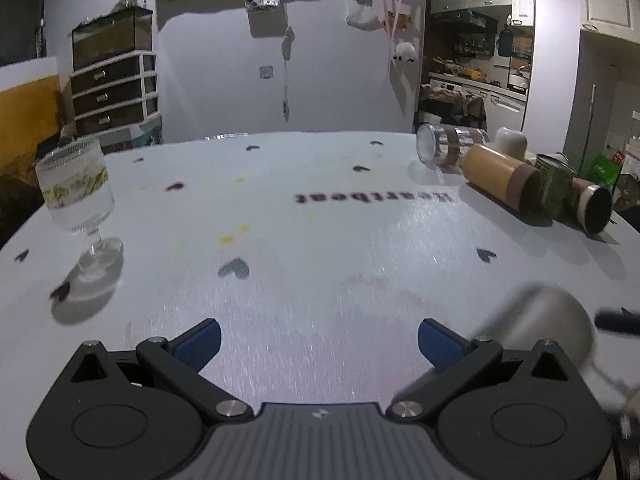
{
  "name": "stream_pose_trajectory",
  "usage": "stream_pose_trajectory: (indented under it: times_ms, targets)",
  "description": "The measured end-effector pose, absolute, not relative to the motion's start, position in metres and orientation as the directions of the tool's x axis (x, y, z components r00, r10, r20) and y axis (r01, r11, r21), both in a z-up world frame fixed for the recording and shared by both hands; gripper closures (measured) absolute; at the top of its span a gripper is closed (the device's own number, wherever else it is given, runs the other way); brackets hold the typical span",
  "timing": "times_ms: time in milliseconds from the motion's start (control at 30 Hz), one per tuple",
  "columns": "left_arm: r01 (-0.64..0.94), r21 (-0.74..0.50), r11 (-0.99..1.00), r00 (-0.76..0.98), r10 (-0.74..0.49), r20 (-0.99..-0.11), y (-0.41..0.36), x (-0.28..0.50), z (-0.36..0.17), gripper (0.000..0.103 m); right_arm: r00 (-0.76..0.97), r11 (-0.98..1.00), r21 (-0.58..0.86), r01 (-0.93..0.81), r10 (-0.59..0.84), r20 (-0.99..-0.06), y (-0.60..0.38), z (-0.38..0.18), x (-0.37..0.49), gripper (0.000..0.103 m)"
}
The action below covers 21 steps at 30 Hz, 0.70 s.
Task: Flip cup upright
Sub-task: 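Carry the cup toward the left tool while the left tool approaches its base, then close the left tool on the cup while the right tool keeps holding it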
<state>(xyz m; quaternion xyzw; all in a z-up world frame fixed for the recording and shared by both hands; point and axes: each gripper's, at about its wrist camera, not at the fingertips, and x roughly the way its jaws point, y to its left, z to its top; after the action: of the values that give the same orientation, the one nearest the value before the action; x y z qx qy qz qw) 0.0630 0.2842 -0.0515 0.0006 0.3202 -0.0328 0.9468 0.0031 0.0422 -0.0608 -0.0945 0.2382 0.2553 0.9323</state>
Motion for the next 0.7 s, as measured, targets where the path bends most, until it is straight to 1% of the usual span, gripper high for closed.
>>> stream_pose_trajectory:
  times_ms: [133,267,433,467,500,567,633,700]
  targets:
    - [0.085,-0.064,0.994,0.774,-0.106,-0.624,0.283,0.051,-0.055,0.0,0.782,0.894,-0.022,-0.448,0.379,-0.495,0.037,-0.062,0.019,0.015]
    - [0.09,-0.064,0.994,0.764,-0.11,-0.636,0.28,0.043,-0.057,0.0,0.803,0.922,-0.012,-0.388,0.331,-0.496,0.04,-0.064,0.032,0.017]
    - [0.069,-0.108,0.992,0.753,-0.122,-0.647,0.287,0.044,-0.056,0.0,0.801,0.93,0.038,-0.366,0.335,-0.497,0.036,-0.063,0.04,0.018]
    - [0.064,-0.136,0.989,0.751,-0.137,-0.645,0.29,0.043,-0.054,0.0,0.803,0.931,0.037,-0.364,0.334,-0.494,0.036,-0.063,0.039,0.018]
    - [0.065,-0.192,0.979,0.75,-0.174,-0.639,0.295,0.044,-0.05,0.001,0.806,0.933,0.036,-0.359,0.33,-0.491,0.035,-0.061,0.038,0.018]
    - [0.079,-0.336,0.939,0.733,-0.283,-0.619,0.306,0.047,-0.043,0.004,0.807,0.935,0.056,-0.349,0.331,-0.489,0.031,-0.058,0.037,0.018]
    - [0.08,-0.443,0.893,0.71,-0.363,-0.604,0.311,0.052,-0.038,0.007,0.795,0.935,0.119,-0.333,0.347,-0.498,0.025,-0.053,0.037,0.019]
    - [0.081,-0.5,0.862,0.69,-0.411,-0.596,0.308,0.059,-0.035,0.007,0.781,0.923,0.203,-0.326,0.384,-0.493,0.017,-0.048,0.037,0.02]
